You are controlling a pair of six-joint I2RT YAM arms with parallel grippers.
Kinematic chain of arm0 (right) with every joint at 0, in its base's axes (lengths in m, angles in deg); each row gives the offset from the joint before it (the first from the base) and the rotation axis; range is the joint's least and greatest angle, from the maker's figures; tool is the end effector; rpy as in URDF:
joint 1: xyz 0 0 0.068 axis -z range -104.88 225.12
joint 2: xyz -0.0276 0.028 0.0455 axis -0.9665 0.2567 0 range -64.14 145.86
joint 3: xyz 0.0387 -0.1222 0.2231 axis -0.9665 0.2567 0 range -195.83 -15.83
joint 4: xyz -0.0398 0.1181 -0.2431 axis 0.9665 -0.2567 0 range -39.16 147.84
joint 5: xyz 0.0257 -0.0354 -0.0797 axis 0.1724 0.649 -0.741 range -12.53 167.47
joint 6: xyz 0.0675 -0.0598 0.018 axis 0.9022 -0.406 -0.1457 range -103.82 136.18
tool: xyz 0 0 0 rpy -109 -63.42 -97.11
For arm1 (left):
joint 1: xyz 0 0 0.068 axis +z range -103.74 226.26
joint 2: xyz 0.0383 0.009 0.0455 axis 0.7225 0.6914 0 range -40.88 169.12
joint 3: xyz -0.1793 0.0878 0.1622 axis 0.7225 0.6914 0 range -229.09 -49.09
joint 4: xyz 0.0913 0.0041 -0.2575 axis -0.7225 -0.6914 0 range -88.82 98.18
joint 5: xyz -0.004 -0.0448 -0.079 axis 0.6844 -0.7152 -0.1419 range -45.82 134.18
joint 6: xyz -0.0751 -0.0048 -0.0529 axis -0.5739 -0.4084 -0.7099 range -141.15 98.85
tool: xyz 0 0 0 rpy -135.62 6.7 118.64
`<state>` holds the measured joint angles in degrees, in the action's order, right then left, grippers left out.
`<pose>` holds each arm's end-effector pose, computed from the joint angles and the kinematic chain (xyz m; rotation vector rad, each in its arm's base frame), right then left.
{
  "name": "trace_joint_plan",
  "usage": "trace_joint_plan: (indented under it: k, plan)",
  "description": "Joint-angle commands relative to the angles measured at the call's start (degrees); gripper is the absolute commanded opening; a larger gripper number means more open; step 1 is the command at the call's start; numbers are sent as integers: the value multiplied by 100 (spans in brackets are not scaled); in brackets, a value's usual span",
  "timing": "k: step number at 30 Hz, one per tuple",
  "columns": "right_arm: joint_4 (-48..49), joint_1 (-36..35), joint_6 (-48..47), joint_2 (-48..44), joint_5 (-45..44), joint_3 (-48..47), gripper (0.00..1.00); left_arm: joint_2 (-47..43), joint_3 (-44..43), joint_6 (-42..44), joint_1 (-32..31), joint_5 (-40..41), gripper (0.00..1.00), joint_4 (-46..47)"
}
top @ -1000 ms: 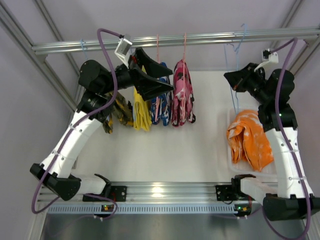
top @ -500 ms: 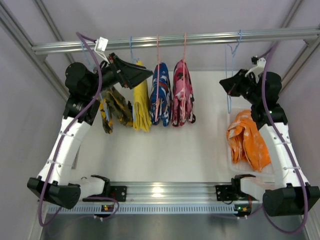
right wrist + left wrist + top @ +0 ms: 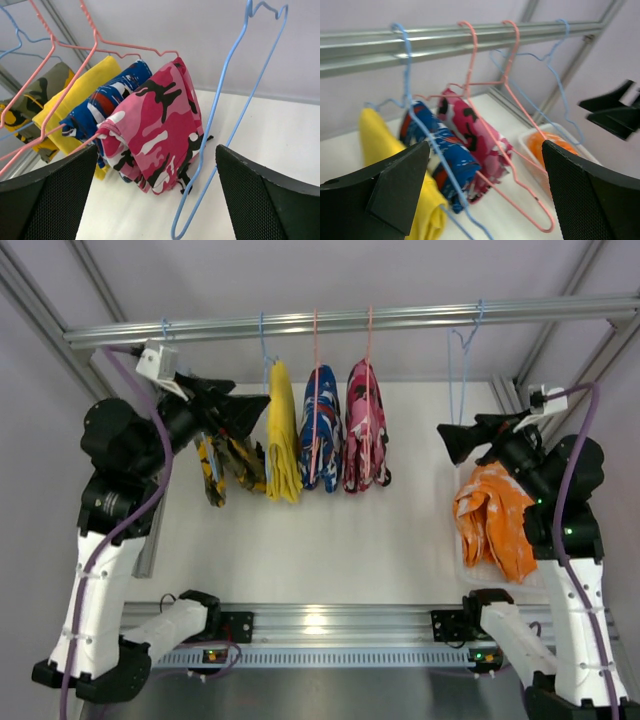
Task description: Remove the trousers from the hanger
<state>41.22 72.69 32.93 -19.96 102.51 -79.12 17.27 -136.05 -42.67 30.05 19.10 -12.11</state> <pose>0.2128 0.0440 0.4337 -0.1605 1.5537 0.5980 0.2140 -0.0987 0.5228 0.3059 1.4607 -0.8466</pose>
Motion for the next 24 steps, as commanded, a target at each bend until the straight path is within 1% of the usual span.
trace_joint_plan:
  k: [1, 2, 3, 5, 7, 9, 10, 12, 15, 21, 23, 24]
  plan:
    - [-464, 59, -479, -383, -113, -96, 100, -330, -260, 982, 12, 1346, 99, -668]
    - [-526, 50, -550, -576, -113, -96, 99, -374, -260, 1105, 12, 1565, 99, -791]
    - [-587, 59, -646, -673, -104, -105, 99, -470, -252, 1315, 12, 2046, 99, -922]
    - [-745, 59, -857, -902, -139, -52, 100, -602, -155, 1483, 12, 2541, 99, -1213]
    - [-851, 50, -1033, -1218, -244, 79, 99, -935, 230, 1738, 21, 3251, 99, -1240]
    - [-1027, 50, -1183, -1490, -429, 167, 99, -1278, 668, 2035, 73, 3483, 99, -1223]
    - [-1062, 50, -1288, -1579, -447, 255, 100, -1376, 802, 2064, 91, 3736, 99, -1231]
    - [-1071, 50, -1297, -1850, -543, 334, 100, -1517, 1039, 2099, 118, 3905, 99, -1301]
    - [-1054, 50, -1315, -2036, -561, 396, 100, -1763, 1146, 2266, 127, 3967, 99, -1311]
    - [-1106, 50, -1324, -2037, -509, 317, 100, -1720, 1076, 2345, 127, 4011, 99, -1205]
    - [-1054, 50, -1324, -2019, -509, 308, 100, -1711, 1076, 2371, 127, 4098, 99, -1188]
    - [-1054, 50, -1332, -1993, -517, 291, 99, -1745, 1110, 2450, 127, 4264, 99, -1153]
